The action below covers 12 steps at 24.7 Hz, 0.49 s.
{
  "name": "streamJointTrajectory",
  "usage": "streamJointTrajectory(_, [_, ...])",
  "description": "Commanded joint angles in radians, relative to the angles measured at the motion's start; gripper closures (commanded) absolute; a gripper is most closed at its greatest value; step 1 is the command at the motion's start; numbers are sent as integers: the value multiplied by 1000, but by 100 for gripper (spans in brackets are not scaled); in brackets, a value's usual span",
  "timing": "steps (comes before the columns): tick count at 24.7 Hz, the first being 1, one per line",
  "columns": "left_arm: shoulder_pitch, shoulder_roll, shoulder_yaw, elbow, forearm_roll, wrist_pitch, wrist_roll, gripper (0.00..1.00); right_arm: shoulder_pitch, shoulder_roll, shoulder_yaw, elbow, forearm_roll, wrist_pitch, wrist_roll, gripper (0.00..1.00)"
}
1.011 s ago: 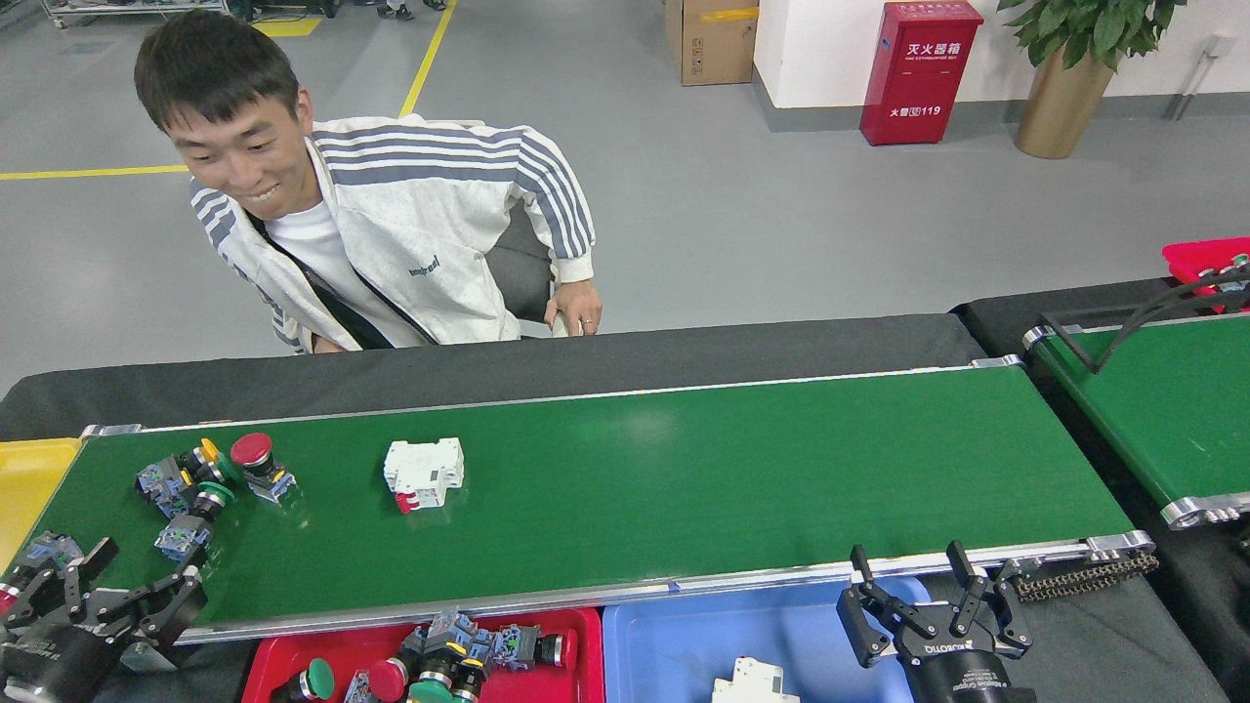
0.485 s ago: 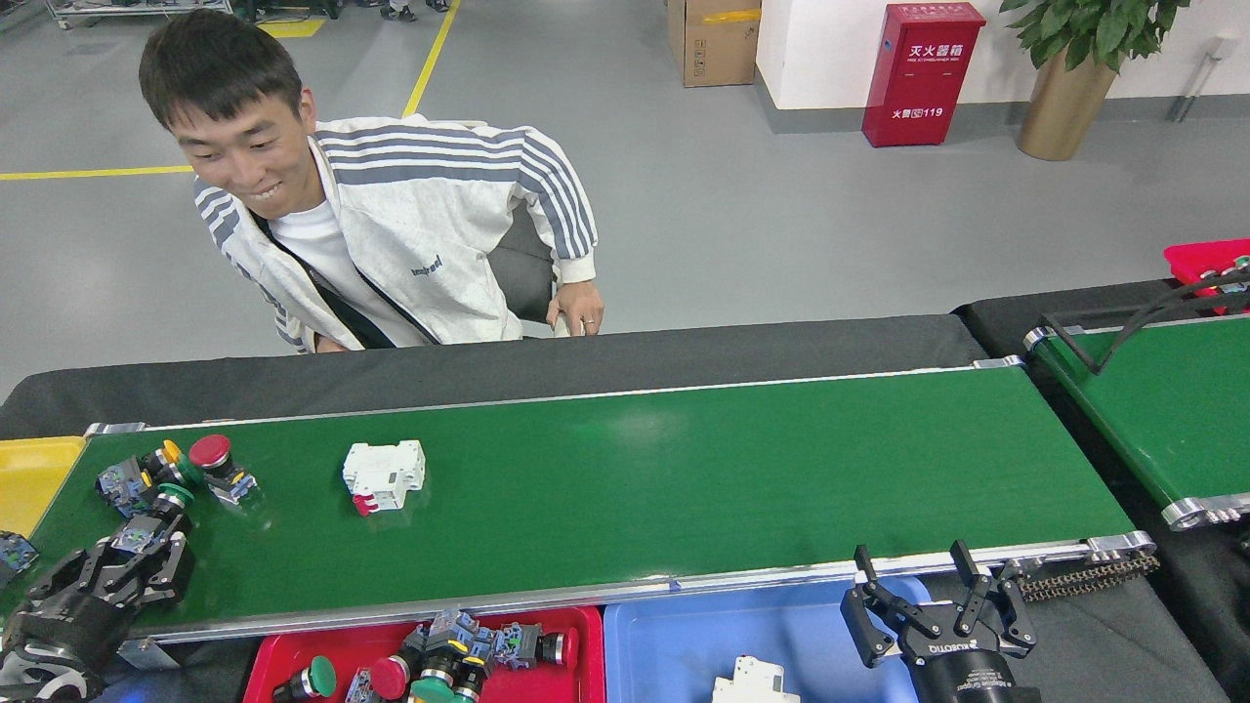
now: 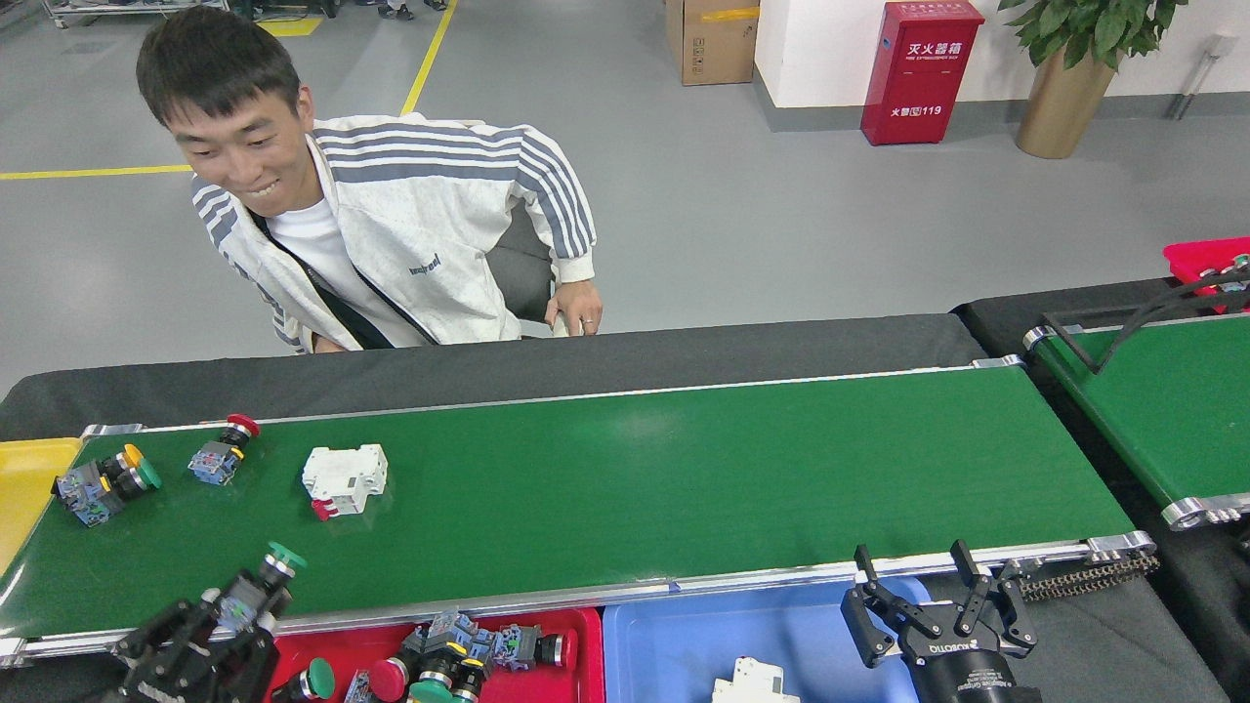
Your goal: Pick switch part from conveyor to tray
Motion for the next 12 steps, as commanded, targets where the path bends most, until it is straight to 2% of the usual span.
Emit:
streamJointTrajectory(1, [19,-14,-2,-35,2,-8,-10,6,-4,-7,-5,-14,0,2,-7,1])
streamJointTrajectory(2, [26,-37,4,-40,2,-8,-10,0,-4,-7,-5,-14,-2,0,-7,1])
streamJointTrajectory(4, [35,-66,9,-46,3,-8,-10,0,-4,-6,-5,-14,0,0,-7,1])
streamJointTrajectory(6, [46,-68,26,-64,3,-8,-10,0,-4,-4,-5,-14,-2,2,-7,1])
streamJointTrajectory(9, [49,-123,145,-76,5,9,-10,0,-4,-7,-5,-16,0,2,-7,1])
streamJointTrajectory(11, [27,-198,254,-86,3,147,-10,0,-4,-7,-5,-14,0,2,-7,1])
streamJointTrajectory(12, [24,-198,288,-84,3,193,-10,0,-4,-7,-5,-14,0,2,-7,1])
